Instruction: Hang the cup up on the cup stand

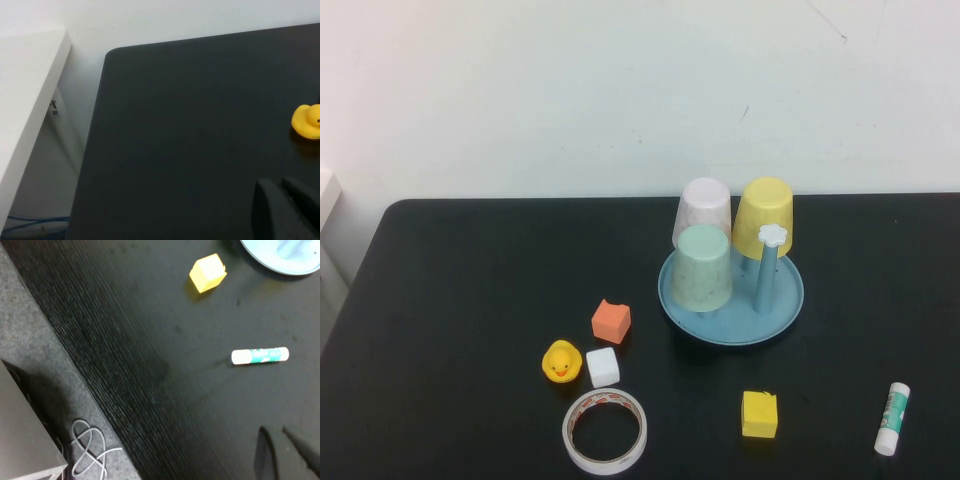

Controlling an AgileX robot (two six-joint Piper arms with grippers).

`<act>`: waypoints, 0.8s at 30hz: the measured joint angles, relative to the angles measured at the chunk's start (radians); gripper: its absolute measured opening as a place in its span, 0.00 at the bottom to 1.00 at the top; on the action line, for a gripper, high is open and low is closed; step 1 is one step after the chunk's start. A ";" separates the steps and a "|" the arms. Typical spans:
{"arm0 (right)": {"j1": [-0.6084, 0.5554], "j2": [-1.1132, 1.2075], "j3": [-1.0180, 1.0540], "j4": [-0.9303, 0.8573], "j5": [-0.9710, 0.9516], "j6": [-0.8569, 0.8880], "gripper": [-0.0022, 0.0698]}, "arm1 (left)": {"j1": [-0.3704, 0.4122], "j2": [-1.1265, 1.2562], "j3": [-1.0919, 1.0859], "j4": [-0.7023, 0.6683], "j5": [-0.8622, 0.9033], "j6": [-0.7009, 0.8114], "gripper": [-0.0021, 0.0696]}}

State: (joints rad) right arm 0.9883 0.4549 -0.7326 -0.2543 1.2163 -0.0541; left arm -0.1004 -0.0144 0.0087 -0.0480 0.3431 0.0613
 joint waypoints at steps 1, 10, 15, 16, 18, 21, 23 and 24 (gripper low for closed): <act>0.000 0.000 0.000 0.000 0.000 0.000 0.03 | 0.000 0.000 0.000 0.000 0.000 0.000 0.03; 0.000 0.000 0.000 0.000 0.000 0.000 0.03 | 0.000 0.000 0.000 -0.012 -0.001 0.052 0.03; 0.000 0.000 0.000 0.000 0.000 0.000 0.03 | 0.000 0.000 0.000 -0.043 -0.002 0.059 0.03; 0.000 0.000 0.000 0.000 0.000 0.000 0.03 | 0.000 0.000 0.000 -0.052 -0.002 0.060 0.03; 0.000 0.000 0.000 0.000 0.000 0.000 0.03 | 0.000 0.000 0.002 -0.064 -0.002 0.060 0.03; 0.000 0.000 0.000 0.000 0.000 0.000 0.03 | 0.000 0.000 0.002 -0.071 -0.003 0.060 0.03; 0.000 0.000 0.000 0.000 0.000 0.000 0.03 | 0.000 0.000 0.002 -0.076 -0.003 0.060 0.03; 0.000 0.000 0.000 0.000 0.000 0.000 0.03 | 0.000 0.000 0.002 -0.078 -0.003 0.060 0.03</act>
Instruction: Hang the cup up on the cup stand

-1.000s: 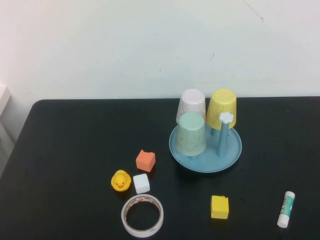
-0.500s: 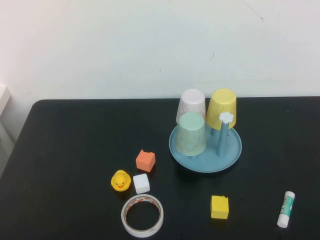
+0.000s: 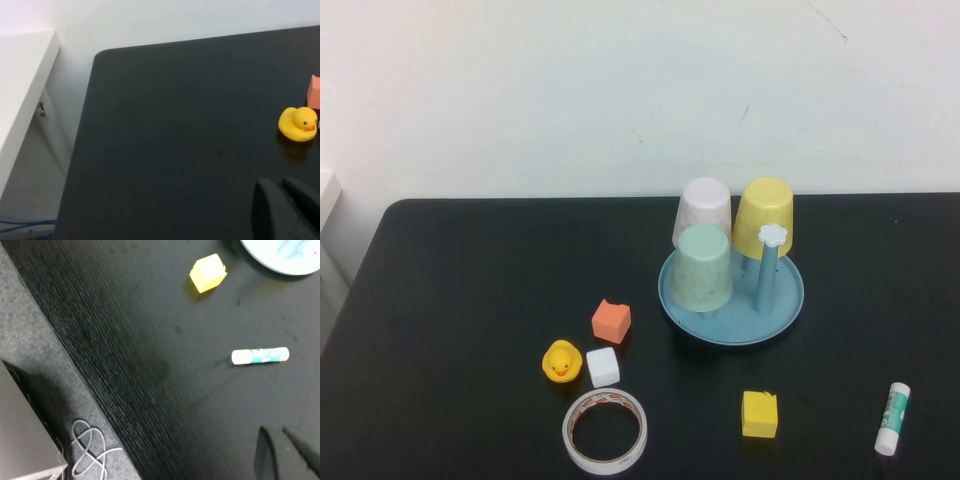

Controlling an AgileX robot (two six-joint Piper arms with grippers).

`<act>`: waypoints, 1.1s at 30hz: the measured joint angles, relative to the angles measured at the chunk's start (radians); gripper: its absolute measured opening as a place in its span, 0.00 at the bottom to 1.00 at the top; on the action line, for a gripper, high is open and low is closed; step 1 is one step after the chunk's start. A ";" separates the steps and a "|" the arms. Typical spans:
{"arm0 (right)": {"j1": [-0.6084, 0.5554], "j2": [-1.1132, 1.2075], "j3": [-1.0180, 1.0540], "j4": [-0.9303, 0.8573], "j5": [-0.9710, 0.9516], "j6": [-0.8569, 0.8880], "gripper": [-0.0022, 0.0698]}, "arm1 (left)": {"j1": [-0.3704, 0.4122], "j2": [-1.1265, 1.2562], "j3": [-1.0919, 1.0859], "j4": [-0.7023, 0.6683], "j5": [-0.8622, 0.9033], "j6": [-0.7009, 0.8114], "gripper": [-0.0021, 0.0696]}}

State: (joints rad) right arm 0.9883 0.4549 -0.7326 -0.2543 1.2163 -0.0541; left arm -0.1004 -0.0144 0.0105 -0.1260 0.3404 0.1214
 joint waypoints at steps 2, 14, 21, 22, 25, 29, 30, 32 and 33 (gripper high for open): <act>0.000 0.000 0.000 0.000 0.000 0.000 0.03 | 0.000 0.000 0.000 0.000 0.000 0.000 0.03; 0.000 0.000 0.000 0.000 0.000 0.000 0.03 | 0.000 0.000 0.000 -0.001 0.000 0.000 0.03; -0.127 -0.083 0.000 0.031 0.000 0.000 0.03 | 0.000 0.000 0.000 -0.007 0.000 0.002 0.03; -0.180 -0.102 0.000 0.036 0.000 0.000 0.03 | 0.000 0.000 0.000 -0.007 0.000 0.002 0.03; -0.354 -0.161 0.000 0.037 -0.004 -0.016 0.03 | 0.000 0.000 0.000 -0.007 0.000 0.002 0.03; -0.576 -0.249 0.017 0.007 -0.150 -0.021 0.03 | 0.000 0.000 0.000 -0.007 0.000 0.002 0.03; -0.632 -0.275 0.037 0.010 -0.222 -0.021 0.03 | 0.000 0.000 0.000 -0.007 0.000 0.002 0.03; -0.734 -0.323 0.091 0.029 -0.367 -0.021 0.03 | 0.000 0.000 0.000 -0.007 0.000 0.002 0.03; -0.823 -0.371 0.173 0.074 -0.536 -0.021 0.03 | 0.000 0.000 0.000 -0.007 0.000 0.002 0.03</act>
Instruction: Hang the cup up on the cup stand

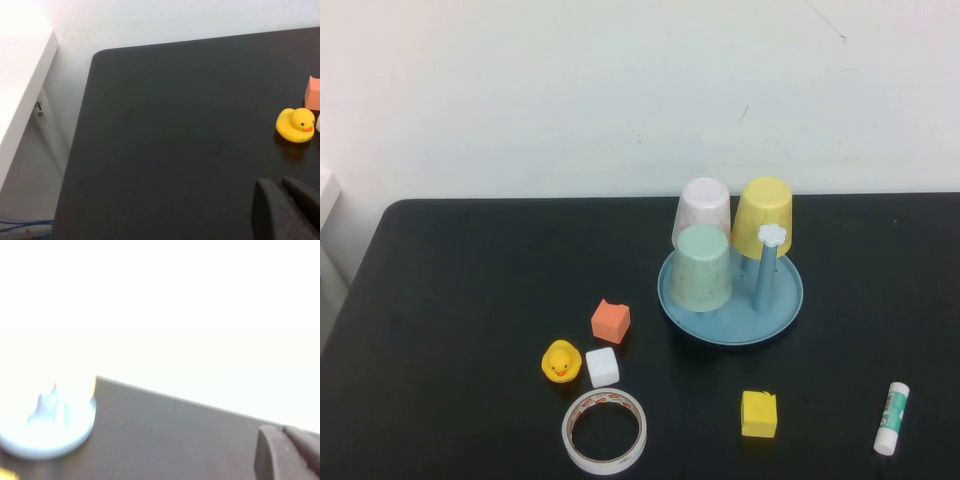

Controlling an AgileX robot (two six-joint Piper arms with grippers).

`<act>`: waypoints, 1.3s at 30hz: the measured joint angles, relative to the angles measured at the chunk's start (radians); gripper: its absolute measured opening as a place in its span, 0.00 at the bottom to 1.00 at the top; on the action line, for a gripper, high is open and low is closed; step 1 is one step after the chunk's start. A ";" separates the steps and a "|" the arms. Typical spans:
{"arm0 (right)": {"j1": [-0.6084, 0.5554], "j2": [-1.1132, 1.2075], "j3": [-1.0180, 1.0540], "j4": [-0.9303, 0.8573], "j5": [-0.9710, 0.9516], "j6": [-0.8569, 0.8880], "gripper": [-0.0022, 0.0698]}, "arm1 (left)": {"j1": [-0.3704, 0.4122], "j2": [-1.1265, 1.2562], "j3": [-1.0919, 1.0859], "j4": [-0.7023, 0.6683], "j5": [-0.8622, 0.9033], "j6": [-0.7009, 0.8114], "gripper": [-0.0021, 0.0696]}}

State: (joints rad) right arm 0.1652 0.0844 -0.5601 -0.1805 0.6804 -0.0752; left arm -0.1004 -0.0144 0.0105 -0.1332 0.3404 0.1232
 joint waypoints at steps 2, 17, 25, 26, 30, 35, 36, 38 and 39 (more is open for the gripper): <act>-0.071 -0.035 0.083 0.061 -0.138 0.000 0.03 | 0.000 0.000 0.000 0.000 0.000 0.000 0.03; -0.202 -0.078 0.586 0.181 -0.446 -0.005 0.03 | 0.000 0.000 0.000 0.000 0.000 0.000 0.03; -0.202 -0.090 0.584 0.181 -0.361 -0.011 0.03 | 0.000 0.000 0.000 -0.004 0.000 0.000 0.03; -0.202 -0.092 0.584 0.181 -0.359 -0.011 0.03 | 0.000 0.000 0.000 -0.004 0.000 0.000 0.03; -0.202 -0.097 0.584 0.181 -0.359 -0.011 0.03 | 0.000 0.000 0.000 -0.005 0.000 0.000 0.03; -0.202 -0.097 0.584 0.181 -0.358 0.018 0.03 | 0.000 0.000 0.000 -0.005 0.000 0.000 0.03; -0.202 -0.097 0.584 0.181 -0.358 0.020 0.03 | 0.000 0.000 0.000 -0.005 0.000 0.000 0.03; -0.202 -0.097 0.584 0.167 -0.358 0.022 0.03 | 0.000 0.000 0.000 -0.005 0.000 0.000 0.03; -0.202 -0.097 0.584 0.162 -0.357 0.025 0.03 | 0.000 0.000 0.000 -0.005 0.000 0.000 0.03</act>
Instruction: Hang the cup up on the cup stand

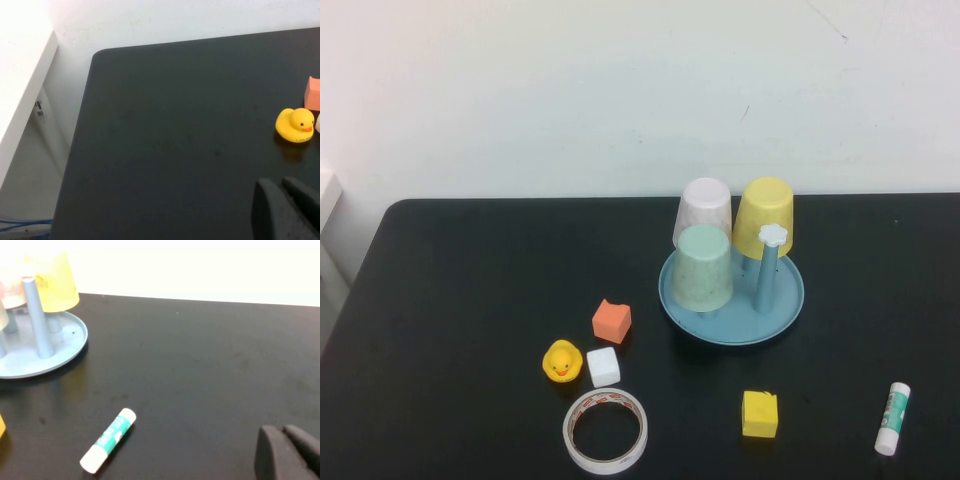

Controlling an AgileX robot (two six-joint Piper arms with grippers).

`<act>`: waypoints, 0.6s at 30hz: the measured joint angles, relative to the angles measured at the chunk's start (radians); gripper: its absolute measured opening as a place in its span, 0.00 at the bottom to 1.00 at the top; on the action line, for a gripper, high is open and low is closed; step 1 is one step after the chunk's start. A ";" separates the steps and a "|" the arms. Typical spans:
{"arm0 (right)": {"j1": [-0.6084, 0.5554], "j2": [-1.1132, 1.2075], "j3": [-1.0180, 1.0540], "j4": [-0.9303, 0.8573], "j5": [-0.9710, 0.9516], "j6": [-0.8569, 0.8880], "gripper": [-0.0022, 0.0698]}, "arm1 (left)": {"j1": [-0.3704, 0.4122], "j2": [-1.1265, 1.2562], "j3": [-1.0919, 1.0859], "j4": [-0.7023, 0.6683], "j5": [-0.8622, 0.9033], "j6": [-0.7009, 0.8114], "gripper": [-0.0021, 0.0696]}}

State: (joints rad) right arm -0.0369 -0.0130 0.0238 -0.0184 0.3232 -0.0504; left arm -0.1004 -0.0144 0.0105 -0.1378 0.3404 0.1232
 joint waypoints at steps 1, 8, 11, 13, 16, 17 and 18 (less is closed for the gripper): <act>0.000 0.000 0.000 -0.005 0.000 0.001 0.03 | 0.000 0.000 0.000 -0.002 0.000 0.000 0.03; 0.000 0.000 -0.002 -0.014 0.012 0.005 0.03 | 0.000 0.000 0.000 -0.002 0.000 0.000 0.03; 0.000 0.000 -0.005 -0.017 0.021 0.006 0.03 | 0.000 0.000 0.000 -0.002 0.000 0.000 0.03; 0.000 0.000 -0.005 -0.017 0.022 0.006 0.03 | 0.000 0.000 0.000 -0.002 0.000 0.000 0.03; 0.000 0.000 -0.005 -0.018 0.025 0.008 0.03 | 0.000 0.000 0.000 -0.002 0.000 0.000 0.03; 0.000 0.000 -0.005 -0.018 0.025 0.008 0.03 | 0.000 0.000 0.000 -0.002 0.000 0.000 0.03; 0.000 0.000 -0.005 -0.018 0.025 0.008 0.03 | 0.000 0.000 0.000 -0.002 0.000 0.000 0.03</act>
State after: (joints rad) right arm -0.0369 -0.0130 0.0191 -0.0363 0.3478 -0.0424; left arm -0.1004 -0.0144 0.0105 -0.1395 0.3404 0.1232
